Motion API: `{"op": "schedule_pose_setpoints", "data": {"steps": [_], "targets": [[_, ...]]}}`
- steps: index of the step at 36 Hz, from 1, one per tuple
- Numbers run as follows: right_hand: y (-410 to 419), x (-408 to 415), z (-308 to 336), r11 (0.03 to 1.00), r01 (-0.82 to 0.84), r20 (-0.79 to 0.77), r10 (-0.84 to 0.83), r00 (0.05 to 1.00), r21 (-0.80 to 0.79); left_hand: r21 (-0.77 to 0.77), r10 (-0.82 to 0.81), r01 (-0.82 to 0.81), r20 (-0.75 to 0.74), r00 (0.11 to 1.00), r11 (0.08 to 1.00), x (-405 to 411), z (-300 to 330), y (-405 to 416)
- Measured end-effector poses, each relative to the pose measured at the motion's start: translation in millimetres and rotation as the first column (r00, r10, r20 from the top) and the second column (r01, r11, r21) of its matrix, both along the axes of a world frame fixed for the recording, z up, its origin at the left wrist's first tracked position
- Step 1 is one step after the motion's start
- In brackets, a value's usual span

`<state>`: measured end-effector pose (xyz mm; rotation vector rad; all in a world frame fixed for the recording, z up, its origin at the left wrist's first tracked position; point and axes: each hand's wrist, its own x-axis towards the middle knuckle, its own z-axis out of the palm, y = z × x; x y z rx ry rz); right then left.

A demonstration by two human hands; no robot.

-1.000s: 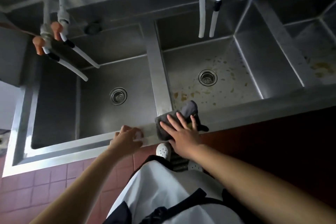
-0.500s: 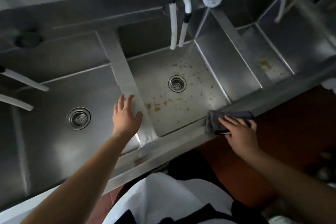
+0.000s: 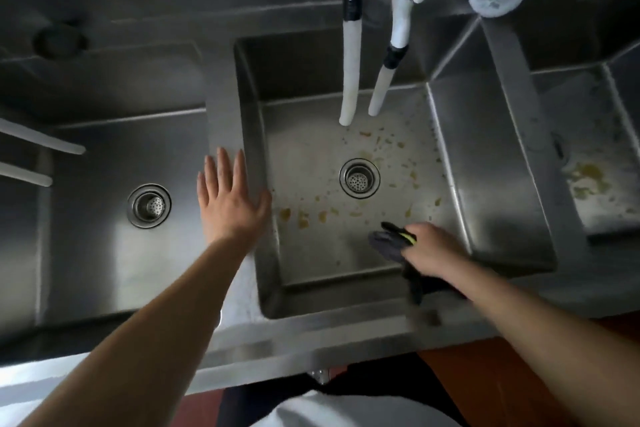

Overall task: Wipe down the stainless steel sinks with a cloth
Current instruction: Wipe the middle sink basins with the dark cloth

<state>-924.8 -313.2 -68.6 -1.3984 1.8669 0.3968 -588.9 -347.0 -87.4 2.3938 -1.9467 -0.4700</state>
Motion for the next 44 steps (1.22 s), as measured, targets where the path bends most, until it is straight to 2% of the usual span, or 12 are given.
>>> {"op": "schedule_pose_setpoints", "data": {"steps": [4, 8, 11, 13, 16, 18, 26, 29, 31, 35, 39, 44], "targets": [[-71.2, -14.7, -52.8, 0.965, 0.257, 0.181, -0.244, 0.953, -0.054, -0.045, 0.001, -0.001, 0.022, 1.000, 0.999, -1.8, -0.2, -3.4], [-145.8, -21.0, -104.6, 0.877, 0.395, 0.186, -0.354, 0.916, -0.273, -0.099, 0.031, -0.029, 0.022, 0.999, 0.995, -4.4, 0.0, -2.9], [-187.8, -24.3, -125.1, 0.853, 0.323, 0.124, -0.299, 0.946, -0.409, -0.111, 0.064, -0.061, 0.022, 0.998, 0.992, -6.7, -1.4, -4.2], [-207.6, -22.6, -136.2, 0.886, 0.134, 0.051, -0.125, 0.991, -0.444, -0.121, 0.074, -0.070, 0.027, 0.997, 0.990, -6.6, -2.6, -4.2], [-223.2, -15.4, -156.2, 0.942, -0.235, -0.146, 0.205, 0.968, -0.238, -0.143, 0.078, -0.075, 0.019, 0.997, 0.987, -6.0, -4.5, -4.8], [-228.2, -7.0, -168.6, 0.968, -0.207, -0.156, 0.184, 0.970, -0.144, -0.148, 0.097, -0.097, -0.005, 0.995, 0.984, -6.0, -4.8, -4.4], [-244.6, 39.6, -202.7, 0.970, 0.096, -0.056, -0.111, 0.992, -0.221, -0.168, 0.093, -0.100, -0.047, 0.995, 0.981, -5.3, -8.3, -5.0], [-225.2, 83.1, -213.7, 0.932, -0.047, -0.091, 0.015, 0.996, -0.359, -0.181, 0.096, -0.104, -0.053, 0.994, 0.978, -5.6, -9.8, -4.0], [-204.9, 115.4, -221.7, 0.929, -0.197, -0.119, 0.167, 0.979, -0.314, -0.170, 0.095, -0.102, -0.046, 0.994, 0.980, -5.9, -8.4, -3.7], [-135.6, 175.3, -232.6, 0.713, -0.626, -0.035, 0.650, 0.759, -0.316, -0.140, 0.074, -0.071, 0.012, 0.997, 0.988, -4.6, -4.4, -4.3], [-87.6, 179.2, -235.6, 0.722, -0.609, -0.021, 0.639, 0.769, -0.328, -0.130, 0.069, -0.064, 0.038, 0.997, 0.989, -5.3, -4.8, -3.6], [-116.0, 126.6, -237.3, 0.573, -0.730, -0.048, 0.774, 0.631, -0.373, -0.168, 0.041, -0.033, 0.045, 0.998, 0.985, -4.2, -5.7, -4.0]]}}
